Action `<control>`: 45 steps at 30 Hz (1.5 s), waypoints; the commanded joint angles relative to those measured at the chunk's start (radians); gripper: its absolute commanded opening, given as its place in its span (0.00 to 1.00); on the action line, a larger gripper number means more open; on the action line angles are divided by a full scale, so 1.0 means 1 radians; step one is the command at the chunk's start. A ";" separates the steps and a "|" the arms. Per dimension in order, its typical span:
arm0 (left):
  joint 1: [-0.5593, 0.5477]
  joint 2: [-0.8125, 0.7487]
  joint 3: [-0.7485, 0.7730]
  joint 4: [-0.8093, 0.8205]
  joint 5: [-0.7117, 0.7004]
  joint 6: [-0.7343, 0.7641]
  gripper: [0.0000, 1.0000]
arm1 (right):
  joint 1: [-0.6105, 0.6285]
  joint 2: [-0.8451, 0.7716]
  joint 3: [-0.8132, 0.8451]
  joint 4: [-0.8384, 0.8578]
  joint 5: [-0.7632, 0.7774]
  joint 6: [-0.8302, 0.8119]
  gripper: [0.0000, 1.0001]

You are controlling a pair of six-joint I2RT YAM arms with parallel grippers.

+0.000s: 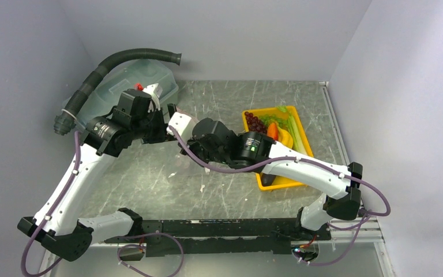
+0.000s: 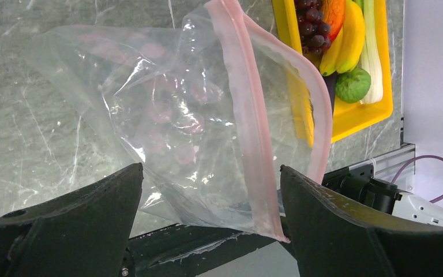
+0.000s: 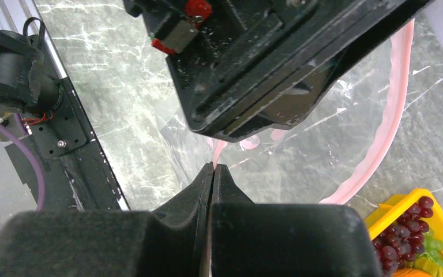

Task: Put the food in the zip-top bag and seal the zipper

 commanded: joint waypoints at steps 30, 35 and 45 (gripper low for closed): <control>-0.005 -0.053 -0.025 -0.057 0.037 0.000 0.00 | 0.106 0.050 0.125 -0.018 0.186 -0.016 0.19; -0.005 -0.065 -0.025 -0.051 0.036 0.016 0.00 | 0.106 0.001 0.093 -0.010 0.212 -0.013 0.50; -0.005 -0.070 -0.021 -0.054 0.050 0.068 0.00 | 0.103 -0.035 0.133 -0.081 0.328 0.086 0.61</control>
